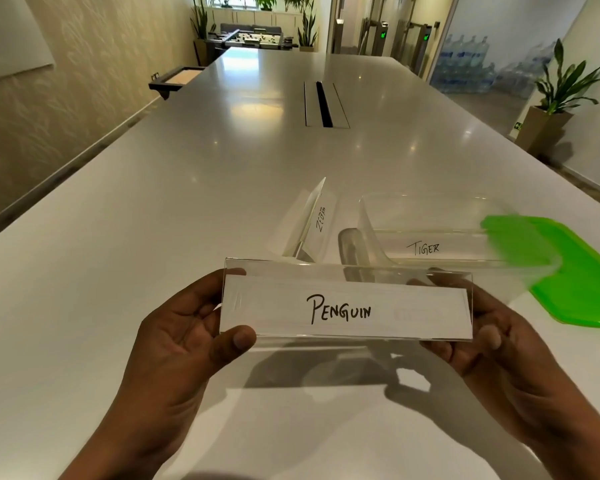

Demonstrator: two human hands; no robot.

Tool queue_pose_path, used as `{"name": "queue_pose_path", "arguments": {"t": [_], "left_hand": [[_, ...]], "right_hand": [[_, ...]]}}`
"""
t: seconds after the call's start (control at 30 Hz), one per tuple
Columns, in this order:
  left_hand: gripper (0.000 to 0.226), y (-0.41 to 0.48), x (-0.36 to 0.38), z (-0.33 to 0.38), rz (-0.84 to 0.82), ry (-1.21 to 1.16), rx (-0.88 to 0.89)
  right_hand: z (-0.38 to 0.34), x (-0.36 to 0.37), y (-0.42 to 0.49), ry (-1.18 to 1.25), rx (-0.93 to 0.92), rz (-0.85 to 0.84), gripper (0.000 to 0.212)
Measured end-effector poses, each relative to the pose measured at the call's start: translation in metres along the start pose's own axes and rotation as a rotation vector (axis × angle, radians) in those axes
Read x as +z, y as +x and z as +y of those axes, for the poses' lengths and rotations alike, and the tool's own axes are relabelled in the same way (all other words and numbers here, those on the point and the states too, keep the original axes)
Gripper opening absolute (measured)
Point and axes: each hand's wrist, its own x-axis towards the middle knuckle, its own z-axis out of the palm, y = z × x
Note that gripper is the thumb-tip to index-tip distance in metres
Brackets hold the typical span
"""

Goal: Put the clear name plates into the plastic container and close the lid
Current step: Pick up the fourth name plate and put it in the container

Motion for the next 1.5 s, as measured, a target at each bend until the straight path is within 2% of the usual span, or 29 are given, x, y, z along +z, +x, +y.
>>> {"name": "queue_pose_path", "arguments": {"t": [0.13,0.2,0.27,0.37,0.43,0.57,0.77,0.93,1.03,1.13,1.23,1.33,1.4,1.5], "left_hand": [[0.075,0.0,0.0,-0.001,0.0,0.014,-0.023],[0.075,0.0,0.001,-0.002,-0.008,0.014,-0.023],[0.075,0.001,0.004,-0.003,-0.009,0.009,-0.023],[0.074,0.001,0.009,-0.005,-0.028,0.015,-0.021],[0.074,0.0,0.013,-0.007,-0.042,0.018,-0.022],[0.072,-0.002,0.023,-0.012,-0.046,0.008,-0.003],[0.072,0.001,0.029,-0.019,-0.032,-0.013,0.052],[0.09,0.01,0.018,-0.02,-0.099,0.103,0.121],[0.076,0.021,0.005,-0.021,-0.053,0.343,0.177],[0.07,0.036,-0.013,-0.033,0.06,0.85,0.141],[0.071,0.041,-0.03,-0.053,0.105,1.022,0.043],[0.08,0.041,-0.041,-0.066,0.047,1.295,0.075],[0.09,0.042,-0.044,-0.071,-0.005,1.362,0.078],[0.091,0.043,-0.045,-0.075,-0.048,1.431,0.065]], "right_hand": [[-0.028,-0.005,0.007,-0.241,-0.106,0.023,0.093],[-0.043,-0.003,0.011,-0.4,-0.179,0.0,0.079],[-0.056,0.003,0.013,-0.637,-0.256,-0.059,0.061],[-0.071,0.015,0.015,-1.04,-0.332,-0.166,0.054],[-0.077,0.025,0.016,-1.205,-0.366,-0.256,0.055],[-0.079,0.042,0.014,-1.382,-0.323,-0.428,0.07],[-0.084,0.048,0.017,-1.464,-0.323,-0.401,0.065],[-0.09,0.045,0.023,-1.488,-0.353,-0.373,0.062],[-0.097,0.041,0.031,-1.505,-0.372,-0.346,0.063],[-0.106,0.032,0.045,-1.515,-0.376,-0.31,0.068],[-0.116,0.019,0.061,-1.523,-0.342,-0.255,0.076],[-0.123,0.003,0.079,-1.63,-0.366,-0.207,0.075],[-0.126,-0.007,0.09,-1.695,-0.372,-0.186,0.07],[-0.127,-0.023,0.104,-1.767,-0.343,-0.165,0.069]]}}
